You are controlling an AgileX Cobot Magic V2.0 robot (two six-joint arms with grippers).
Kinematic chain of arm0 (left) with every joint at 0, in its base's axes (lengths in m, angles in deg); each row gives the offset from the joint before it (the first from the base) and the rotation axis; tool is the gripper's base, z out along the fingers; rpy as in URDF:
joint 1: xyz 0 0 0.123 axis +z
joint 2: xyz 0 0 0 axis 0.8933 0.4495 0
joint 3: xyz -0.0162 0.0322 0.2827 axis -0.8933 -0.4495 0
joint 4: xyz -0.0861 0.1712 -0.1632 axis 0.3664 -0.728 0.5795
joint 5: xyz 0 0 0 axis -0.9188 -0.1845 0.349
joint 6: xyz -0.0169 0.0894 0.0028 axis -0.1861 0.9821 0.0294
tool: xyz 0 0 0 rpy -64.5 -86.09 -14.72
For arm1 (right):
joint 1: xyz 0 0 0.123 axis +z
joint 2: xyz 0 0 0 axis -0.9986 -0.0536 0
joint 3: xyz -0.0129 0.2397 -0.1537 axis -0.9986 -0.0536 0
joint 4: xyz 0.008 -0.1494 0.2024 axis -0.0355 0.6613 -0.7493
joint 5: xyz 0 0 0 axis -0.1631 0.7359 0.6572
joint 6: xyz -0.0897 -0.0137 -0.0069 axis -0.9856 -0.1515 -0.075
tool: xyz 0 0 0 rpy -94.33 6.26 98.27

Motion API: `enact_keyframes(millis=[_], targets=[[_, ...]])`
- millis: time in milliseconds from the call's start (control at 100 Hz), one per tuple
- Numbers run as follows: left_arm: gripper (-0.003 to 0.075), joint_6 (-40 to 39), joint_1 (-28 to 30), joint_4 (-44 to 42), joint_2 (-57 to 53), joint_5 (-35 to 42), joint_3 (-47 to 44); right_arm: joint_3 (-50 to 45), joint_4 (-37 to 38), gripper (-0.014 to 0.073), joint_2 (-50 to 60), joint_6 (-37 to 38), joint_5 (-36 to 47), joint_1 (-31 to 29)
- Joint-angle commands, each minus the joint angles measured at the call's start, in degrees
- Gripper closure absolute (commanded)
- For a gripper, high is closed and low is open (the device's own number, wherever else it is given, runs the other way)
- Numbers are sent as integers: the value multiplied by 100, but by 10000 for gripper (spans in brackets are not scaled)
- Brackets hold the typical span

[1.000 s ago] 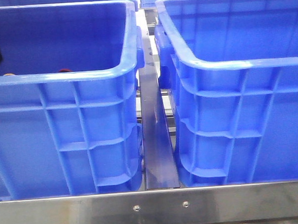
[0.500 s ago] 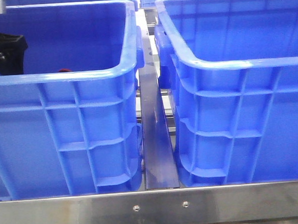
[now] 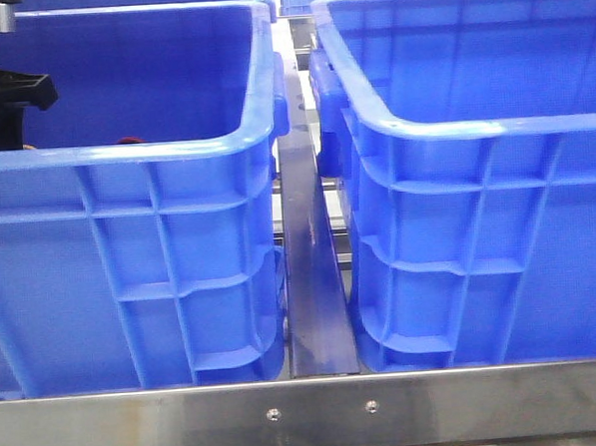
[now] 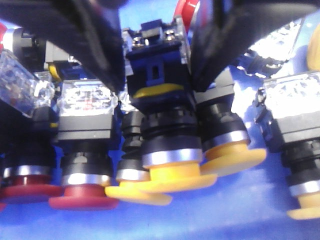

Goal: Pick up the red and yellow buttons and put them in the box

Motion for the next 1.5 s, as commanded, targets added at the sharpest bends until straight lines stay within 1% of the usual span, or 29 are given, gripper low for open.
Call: enact_keyframes(millis=[0,160,310,610,780,950,1120,1250,1350,1390,1490], targets=[[575,1,-35,39,-235,210,170,-30,-8,663,97,-43,405,17],[574,1,-35,39,-380,260,170,-30,-8,663,97,-43,405,17],[574,1,-35,39,-859,518,64,-30,-8,663,97,-43,405,17],[574,51,-35,308,-2298,1476,-848,-30,-8,663,97,-43,405,17],[575,144,-35,546,-3014,1657,-1282,-30,-8,663,97,-43,405,17],[574,215,-76,706,-3509,1743,-1574,-30,-8,663,97,-43,405,17],[575,1117,-578,1440,-3810,1751,-1725,-30,-8,663,97,-43,405,17],[574,1638,-1233,1782,-3832,1657,-1725,-30,-8,663,97,-43,405,17],[575,1911,-1808,1908,-3832,1657,-1725,-30,-8,663,97,-43,405,17],[575,1924,-2118,1908,-3821,1657,-1725,-30,-8,663,97,-43,405,17],[575,1938,-2687,1908,-3746,1647,-1725,-30,-8,663,97,-43,410,16]])
